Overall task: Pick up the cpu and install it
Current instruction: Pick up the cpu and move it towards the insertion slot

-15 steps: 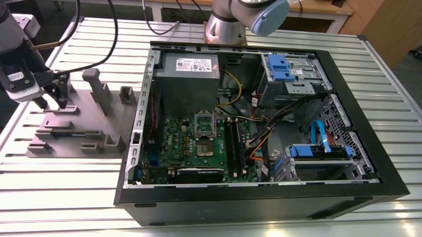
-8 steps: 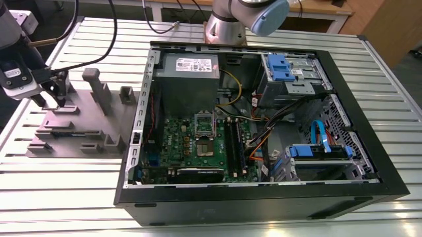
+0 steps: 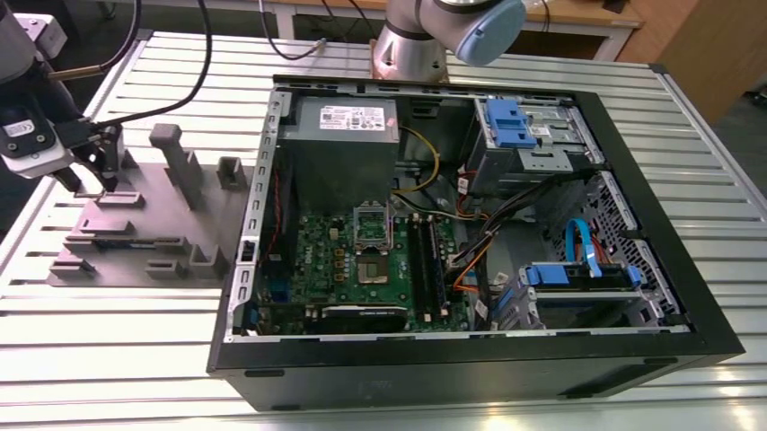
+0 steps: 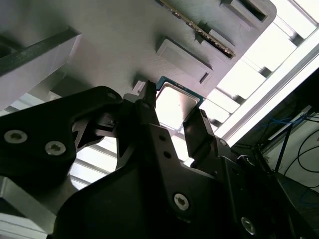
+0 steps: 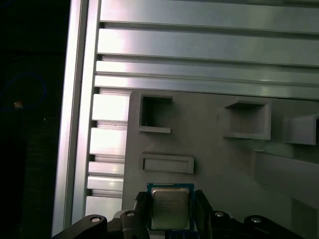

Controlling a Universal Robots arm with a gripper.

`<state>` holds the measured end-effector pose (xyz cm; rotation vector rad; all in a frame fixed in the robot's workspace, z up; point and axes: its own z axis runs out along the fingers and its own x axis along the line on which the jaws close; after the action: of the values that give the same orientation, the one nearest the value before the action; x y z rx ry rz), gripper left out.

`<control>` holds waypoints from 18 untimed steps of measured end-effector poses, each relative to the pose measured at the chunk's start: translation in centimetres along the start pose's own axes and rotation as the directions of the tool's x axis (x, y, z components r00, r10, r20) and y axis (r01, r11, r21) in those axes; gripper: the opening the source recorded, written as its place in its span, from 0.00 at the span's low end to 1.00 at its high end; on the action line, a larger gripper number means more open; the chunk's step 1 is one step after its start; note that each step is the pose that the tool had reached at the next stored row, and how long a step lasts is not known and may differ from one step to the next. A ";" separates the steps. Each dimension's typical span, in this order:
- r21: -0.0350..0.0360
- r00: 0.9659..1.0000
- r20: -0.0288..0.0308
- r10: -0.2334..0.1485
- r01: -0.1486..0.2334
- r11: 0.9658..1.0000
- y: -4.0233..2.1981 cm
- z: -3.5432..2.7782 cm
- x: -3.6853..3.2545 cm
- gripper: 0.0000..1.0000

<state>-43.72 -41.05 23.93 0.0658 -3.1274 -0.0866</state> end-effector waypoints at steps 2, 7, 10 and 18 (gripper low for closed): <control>0.000 1.000 0.000 0.000 0.000 1.000 0.00 -0.02 0.00 0.47; 0.000 1.000 0.000 0.000 0.000 1.000 0.00 -0.03 -0.12 0.47; 0.000 1.000 0.000 0.000 0.000 1.000 -0.01 -0.02 -0.22 0.47; 0.000 1.000 0.000 0.000 0.000 1.000 0.01 -0.34 -0.23 0.47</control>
<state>-43.49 -41.05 24.27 0.0657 -3.1271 -0.0866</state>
